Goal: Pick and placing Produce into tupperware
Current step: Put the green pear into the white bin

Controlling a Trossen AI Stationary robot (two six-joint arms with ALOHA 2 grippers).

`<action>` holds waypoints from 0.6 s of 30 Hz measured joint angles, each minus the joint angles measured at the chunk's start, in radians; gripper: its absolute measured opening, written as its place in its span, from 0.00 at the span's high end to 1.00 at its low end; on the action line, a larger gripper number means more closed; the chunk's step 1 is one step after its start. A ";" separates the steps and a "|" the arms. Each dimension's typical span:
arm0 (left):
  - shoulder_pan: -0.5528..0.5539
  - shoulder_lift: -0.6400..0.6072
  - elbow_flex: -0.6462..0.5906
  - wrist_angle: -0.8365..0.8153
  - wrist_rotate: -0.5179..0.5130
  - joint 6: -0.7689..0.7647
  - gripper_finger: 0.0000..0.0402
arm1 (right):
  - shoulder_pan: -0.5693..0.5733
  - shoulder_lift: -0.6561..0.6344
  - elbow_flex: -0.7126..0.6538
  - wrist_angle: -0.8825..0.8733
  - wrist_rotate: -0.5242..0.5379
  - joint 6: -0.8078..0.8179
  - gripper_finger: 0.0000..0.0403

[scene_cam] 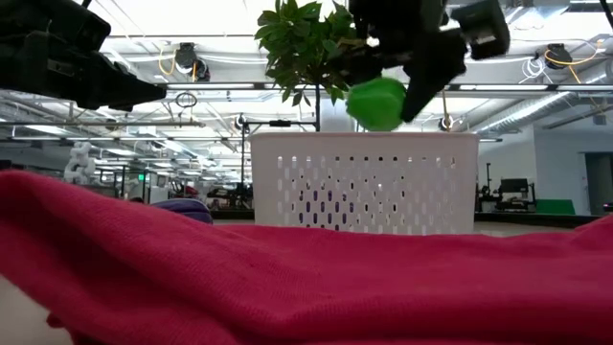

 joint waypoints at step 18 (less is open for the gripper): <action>0.000 0.000 0.000 0.000 0.000 0.000 0.94 | 0.004 0.024 -0.063 0.194 0.037 -0.009 0.48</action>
